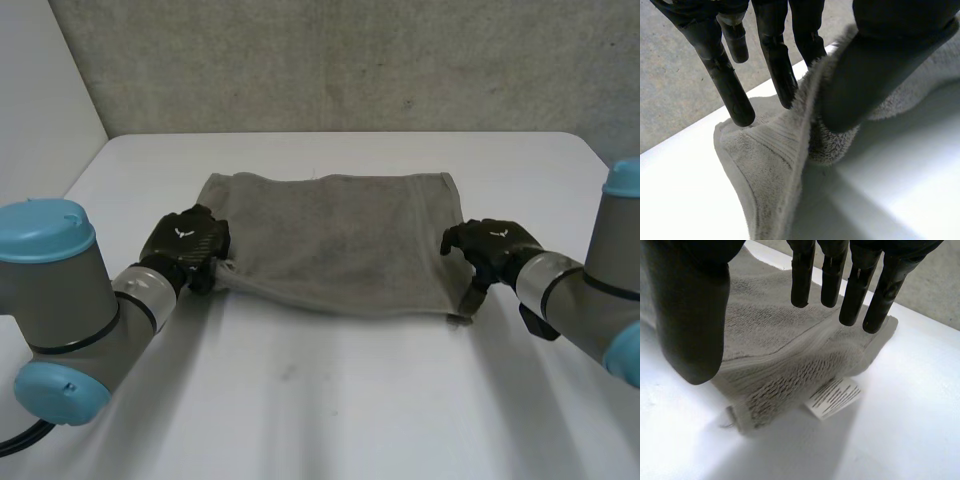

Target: Fold the towel.

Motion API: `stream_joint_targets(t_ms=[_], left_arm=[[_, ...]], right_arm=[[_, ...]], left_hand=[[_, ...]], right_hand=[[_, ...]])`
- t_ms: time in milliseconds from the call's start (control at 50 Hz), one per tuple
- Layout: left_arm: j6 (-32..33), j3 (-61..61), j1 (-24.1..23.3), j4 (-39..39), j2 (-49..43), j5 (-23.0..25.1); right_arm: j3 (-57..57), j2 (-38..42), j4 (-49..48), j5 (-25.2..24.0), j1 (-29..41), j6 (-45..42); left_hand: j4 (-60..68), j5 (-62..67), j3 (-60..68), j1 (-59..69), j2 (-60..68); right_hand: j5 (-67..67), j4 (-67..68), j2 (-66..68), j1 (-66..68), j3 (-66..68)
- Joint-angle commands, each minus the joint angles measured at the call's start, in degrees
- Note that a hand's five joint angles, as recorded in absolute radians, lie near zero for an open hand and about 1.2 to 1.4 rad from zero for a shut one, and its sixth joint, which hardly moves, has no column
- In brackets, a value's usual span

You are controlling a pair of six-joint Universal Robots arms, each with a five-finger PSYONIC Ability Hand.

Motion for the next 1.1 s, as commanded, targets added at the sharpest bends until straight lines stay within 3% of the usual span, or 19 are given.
stream_joint_targets(t_ms=[20,120,260,360,520,660,880,1100], left_arm=[[0.06,-0.36,-0.08,0.26,-0.82,0.00],[0.06,-0.54,-0.08,0.17,-1.09,0.00],[0.06,-1.06,0.01,0.17,-1.00,0.00],[0.06,-1.24,0.01,0.17,-1.00,0.00],[0.06,-1.68,0.01,0.17,-1.00,0.00],[0.06,-2.30,0.01,0.26,-1.09,-0.09],[0.06,-3.70,0.01,0.17,-1.09,-0.09],[0.06,-3.53,0.01,0.61,-2.76,-0.44]], right_arm=[[8.44,-2.90,-5.72,0.25,-1.06,4.12],[13.61,-3.07,-9.49,0.16,-1.41,12.71],[16.52,-3.07,-13.97,0.33,-0.71,13.70],[17.14,-2.46,-17.85,1.74,-0.27,12.47],[14.42,1.76,-23.91,4.55,0.26,9.13],[10.72,3.79,-23.83,4.91,-0.53,8.16],[13.27,-5.35,-23.74,3.06,-2.73,7.28],[13.80,-7.03,-21.20,1.39,-6.42,0.78]], left_hand=[[4.04,3.94,53.58,4.30,4.20],[4.04,3.94,53.58,4.30,4.20],[3.37,3.27,52.90,3.63,3.53],[-7.90,-8.01,41.63,-7.64,-7.74],[-19.17,-19.28,30.36,-18.91,-19.01],[-26.73,-26.84,22.80,-26.48,-26.58],[-28.25,-28.36,21.28,-28.00,-28.10],[-26.91,-27.01,22.62,-26.65,-26.75]], right_hand=[[1.46,-0.72,-1.30,-0.78,-0.51],[3.98,1.80,1.22,1.74,2.01],[3.14,0.96,0.38,0.90,1.17],[5.16,2.98,2.40,2.92,3.19],[25.34,23.17,22.58,23.10,23.37],[58.21,56.03,55.45,55.97,56.24],[58.25,56.08,55.50,56.01,56.28],[58.25,56.08,55.50,56.01,56.28]])
